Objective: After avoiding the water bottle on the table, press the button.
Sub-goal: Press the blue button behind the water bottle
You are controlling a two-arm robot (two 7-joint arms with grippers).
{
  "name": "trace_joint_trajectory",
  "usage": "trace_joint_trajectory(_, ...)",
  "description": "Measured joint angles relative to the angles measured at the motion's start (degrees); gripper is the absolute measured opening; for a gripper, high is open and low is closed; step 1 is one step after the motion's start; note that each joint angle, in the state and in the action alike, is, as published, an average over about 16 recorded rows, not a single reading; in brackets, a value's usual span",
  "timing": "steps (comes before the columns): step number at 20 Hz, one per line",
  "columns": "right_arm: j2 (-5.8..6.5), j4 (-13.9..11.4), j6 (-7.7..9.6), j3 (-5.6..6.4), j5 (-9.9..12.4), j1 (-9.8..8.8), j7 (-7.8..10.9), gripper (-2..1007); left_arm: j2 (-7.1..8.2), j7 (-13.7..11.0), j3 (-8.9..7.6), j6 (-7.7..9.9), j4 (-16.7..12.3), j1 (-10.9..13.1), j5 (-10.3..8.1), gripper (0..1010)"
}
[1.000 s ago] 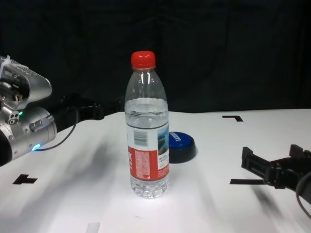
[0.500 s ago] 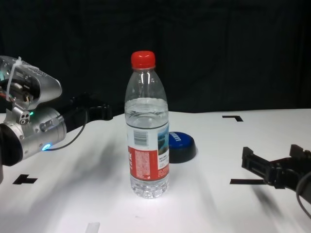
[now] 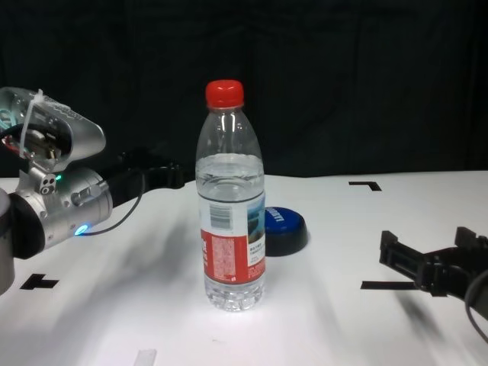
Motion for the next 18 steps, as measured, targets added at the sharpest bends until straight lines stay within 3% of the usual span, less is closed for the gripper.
trace_joint_trajectory(11,0.0,0.0,0.0,0.0,0.0,0.0,0.0,1002,-0.56,-0.4,0.18,-0.94,2.2,-1.2,0.03,1003)
trace_joint_trajectory(18,0.0,0.0,0.0,0.0,0.0,0.0,0.0,1002,-0.19,0.0,-0.09,-0.8,1.5,-1.0,0.11,1003)
